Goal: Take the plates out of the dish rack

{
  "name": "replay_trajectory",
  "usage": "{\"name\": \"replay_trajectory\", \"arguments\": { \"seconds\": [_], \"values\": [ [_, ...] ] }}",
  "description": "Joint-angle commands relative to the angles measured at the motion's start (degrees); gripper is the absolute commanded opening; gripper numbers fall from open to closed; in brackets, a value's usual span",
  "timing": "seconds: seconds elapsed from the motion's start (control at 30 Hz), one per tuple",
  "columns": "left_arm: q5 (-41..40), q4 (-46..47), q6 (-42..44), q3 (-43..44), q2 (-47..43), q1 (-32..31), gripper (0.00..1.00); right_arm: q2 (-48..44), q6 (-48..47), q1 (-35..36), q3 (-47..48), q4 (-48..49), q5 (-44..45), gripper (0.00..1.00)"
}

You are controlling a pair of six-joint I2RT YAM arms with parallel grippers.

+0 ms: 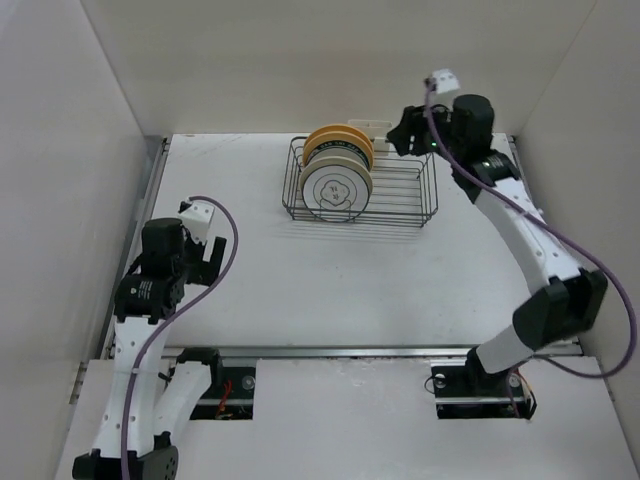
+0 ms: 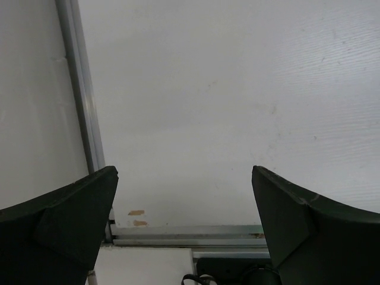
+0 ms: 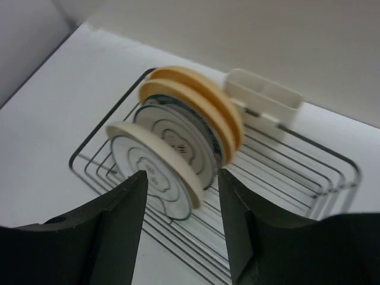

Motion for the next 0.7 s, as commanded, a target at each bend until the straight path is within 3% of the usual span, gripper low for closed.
{"name": "replay_trajectory", "arguments": {
  "seconds": [0.0, 0.1, 0.2, 0.4, 0.57, 0.67],
  "values": [
    [5.8, 1.0, -2.1, 2.2, 2.2, 0.0, 0.93, 9.8, -13.6, 3.6, 5.9, -5.9, -18.8, 0.55],
    [8.5, 3.5, -3.8, 2.9, 5.5, 0.0, 0.91, 16.5, -14.2, 5.5, 10.8, -7.3, -21.4, 0.48],
    [12.1, 5.9, -3.0, 4.2, 8.6, 0.0, 0.84, 19.4, -14.7, 7.4, 12.3, -8.0, -21.2, 0.48],
    [14.7, 7.1, -1.9, 10.3, 21.4, 0.0, 0.77, 20.2, -14.7, 9.3, 8.1, -4.5, -10.9, 0.48],
    [18.0, 7.1, -0.6, 20.0, 33.1, -0.5, 0.68, 23.0, -14.2, 9.3, 9.5, -3.3, -5.0, 0.49],
    [19.4, 7.0, 1.0, 23.1, 35.6, -1.1, 0.66, 24.8, -14.2, 9.8, 11.5, -4.6, -1.4, 0.51]
  ]
}}
